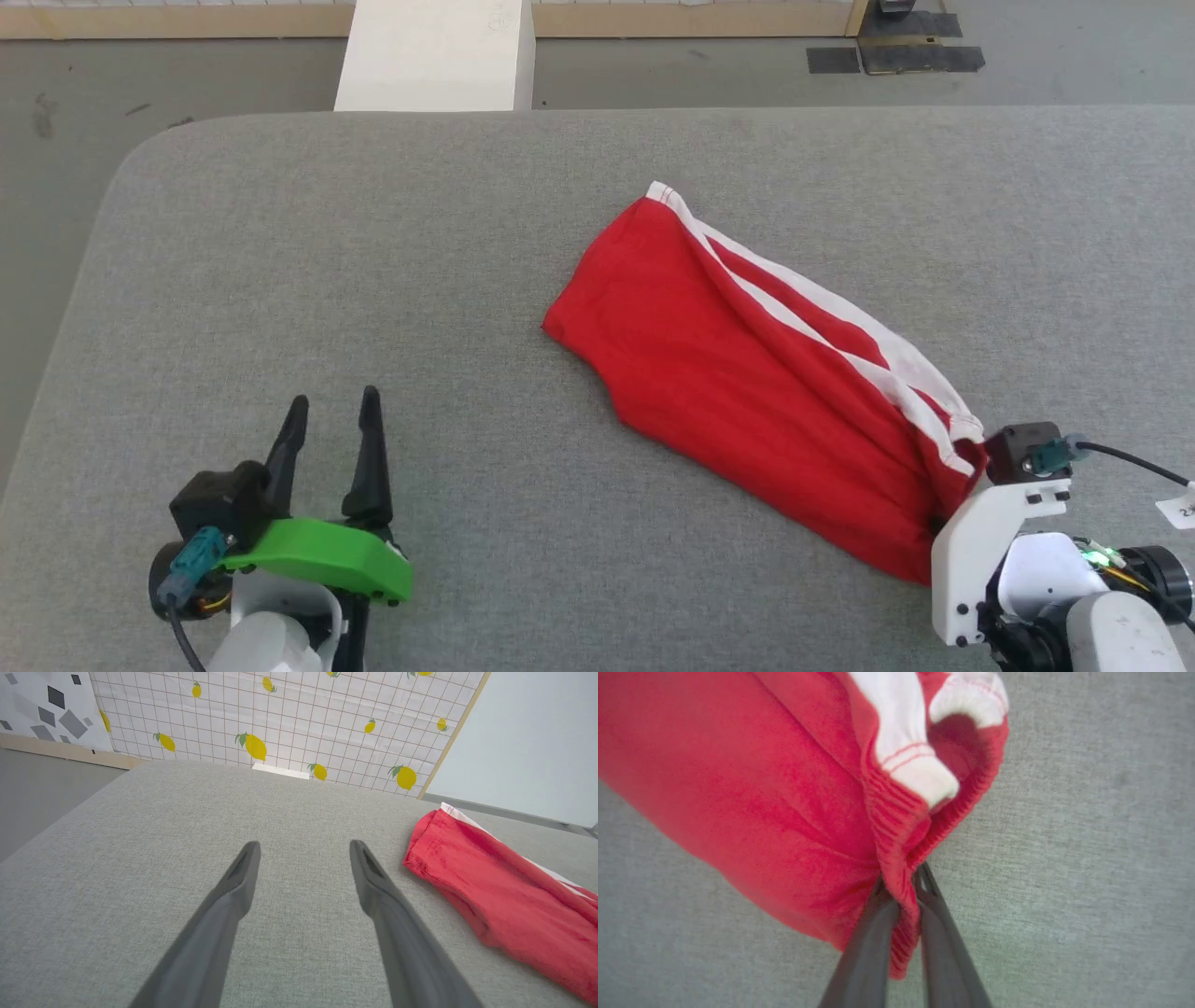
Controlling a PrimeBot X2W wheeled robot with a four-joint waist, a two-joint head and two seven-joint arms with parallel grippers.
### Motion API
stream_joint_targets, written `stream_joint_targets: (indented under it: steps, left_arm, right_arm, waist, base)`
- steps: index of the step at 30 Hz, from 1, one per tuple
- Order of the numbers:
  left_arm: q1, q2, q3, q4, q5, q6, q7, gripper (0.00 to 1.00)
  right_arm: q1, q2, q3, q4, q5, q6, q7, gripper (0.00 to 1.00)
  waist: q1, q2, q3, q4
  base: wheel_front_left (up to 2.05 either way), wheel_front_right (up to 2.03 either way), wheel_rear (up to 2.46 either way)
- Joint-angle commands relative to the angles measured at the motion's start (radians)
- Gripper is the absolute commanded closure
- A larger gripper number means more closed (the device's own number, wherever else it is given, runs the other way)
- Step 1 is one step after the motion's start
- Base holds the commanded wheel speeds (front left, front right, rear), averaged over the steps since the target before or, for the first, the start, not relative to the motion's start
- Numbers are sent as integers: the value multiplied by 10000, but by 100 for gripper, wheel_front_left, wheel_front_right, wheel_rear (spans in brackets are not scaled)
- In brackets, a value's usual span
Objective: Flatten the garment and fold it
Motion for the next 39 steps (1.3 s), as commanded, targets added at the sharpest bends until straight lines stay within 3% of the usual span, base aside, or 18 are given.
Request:
stream_joint_targets:
  steps: [1, 10, 17, 23, 28, 32, 33, 34, 35, 39]
  left_arm:
    - [-9, -64, -56, -57, -40, -82, 36, 0]
    - [-1977, -384, -635, 498, -609, -828, 1529, 0]
    - [-4981, -706, -1773, 2437, -704, -1190, 4942, 0]
    - [-6820, -780, -2634, 4042, -278, -1175, 7350, 0]
    - [-7540, -735, -3213, 4907, 85, -1129, 8720, 0]
    - [-7619, -909, -3429, 5212, -50, -1375, 9110, 0]
    - [-7578, -932, -3479, 5303, -74, -1421, 9169, 10]
    - [-7537, -964, -3515, 5365, -113, -1480, 9206, 62]
    - [-7481, -1030, -3507, 5405, -209, -1560, 9170, 98]
    - [-7271, -1280, -3362, 5555, -677, -1918, 8847, 100]
  right_arm:
    - [20, 35, 40, 159, 41, -13, 50, 100]
    - [-295, 35, 10, -474, 203, -13, -47, 100]
    - [-374, 35, 196, -979, 421, -13, 182, 100]
    - [-473, 35, 254, -1215, 516, -13, 278, 100]
    - [-510, 35, 203, -1254, 494, -13, 219, 100]
    - [-505, 35, 77, -1232, 443, -13, 142, 100]
    - [-513, 35, 63, -1225, 442, -13, 127, 100]
    - [-520, 35, 50, -1218, 444, -13, 113, 100]
    - [-526, 35, 30, -1209, 445, -13, 100, 100]
    - [-539, 35, -93, -1153, 425, -13, 55, 100]
  waist:
    - [0, 112, -10, -34]
    - [0, 112, 270, -246]
    - [0, 112, 950, -505]
    - [0, 112, 1571, -869]
    - [0, 112, 1934, -1106]
    - [0, 112, 2138, -1198]
    - [0, 112, 2155, -1207]
    - [0, 112, 2165, -1207]
    - [0, 112, 2175, -1198]
    - [0, 112, 2099, -1059]
  base:
    - [0, 0, 0]
    - [0, 0, 0]
    - [0, 0, 0]
    - [0, 0, 0]
    - [0, 0, 0]
    - [0, 0, 0]
    - [0, 0, 0]
    - [0, 0, 0]
    - [0, 0, 0]
    - [0, 0, 0]
